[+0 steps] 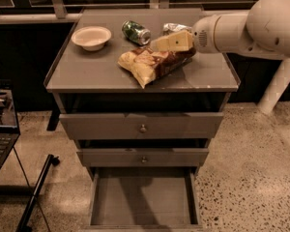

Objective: Place brown chip bag into bottom drawer

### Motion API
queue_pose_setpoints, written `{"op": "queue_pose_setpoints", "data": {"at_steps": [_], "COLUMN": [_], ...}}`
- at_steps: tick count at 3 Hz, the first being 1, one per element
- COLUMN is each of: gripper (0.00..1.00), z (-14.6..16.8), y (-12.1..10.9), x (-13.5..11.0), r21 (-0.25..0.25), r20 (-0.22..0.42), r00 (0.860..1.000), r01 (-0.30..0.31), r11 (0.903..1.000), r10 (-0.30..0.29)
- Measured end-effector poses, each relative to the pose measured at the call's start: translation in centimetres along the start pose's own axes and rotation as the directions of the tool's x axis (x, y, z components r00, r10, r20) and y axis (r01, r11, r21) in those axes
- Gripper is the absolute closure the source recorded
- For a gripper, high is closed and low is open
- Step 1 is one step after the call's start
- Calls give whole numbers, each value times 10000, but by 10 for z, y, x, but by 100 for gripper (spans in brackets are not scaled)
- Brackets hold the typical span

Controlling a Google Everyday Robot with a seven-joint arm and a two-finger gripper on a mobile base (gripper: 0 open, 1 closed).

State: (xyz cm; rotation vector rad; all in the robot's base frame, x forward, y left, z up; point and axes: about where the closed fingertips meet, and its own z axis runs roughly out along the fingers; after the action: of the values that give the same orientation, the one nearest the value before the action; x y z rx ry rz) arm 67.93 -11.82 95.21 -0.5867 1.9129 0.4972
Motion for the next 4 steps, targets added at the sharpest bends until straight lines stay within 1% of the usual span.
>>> {"op": "queue_pose_setpoints", "data": {"at_steps": [1, 2, 3, 4], "gripper": [0, 0, 0, 0], "z": [27, 48, 62, 67], "y": [0, -1, -1, -3], "x": [10, 25, 42, 70], "r21": [-301, -519, -556, -467], "r20": [-114, -444, -877, -1569], "r00": [9999, 9990, 9956, 9857], "r01": [-16, 7, 289, 550], "r11": [9995, 9987, 9980, 9974], "r10": [13, -30, -337, -617]}}
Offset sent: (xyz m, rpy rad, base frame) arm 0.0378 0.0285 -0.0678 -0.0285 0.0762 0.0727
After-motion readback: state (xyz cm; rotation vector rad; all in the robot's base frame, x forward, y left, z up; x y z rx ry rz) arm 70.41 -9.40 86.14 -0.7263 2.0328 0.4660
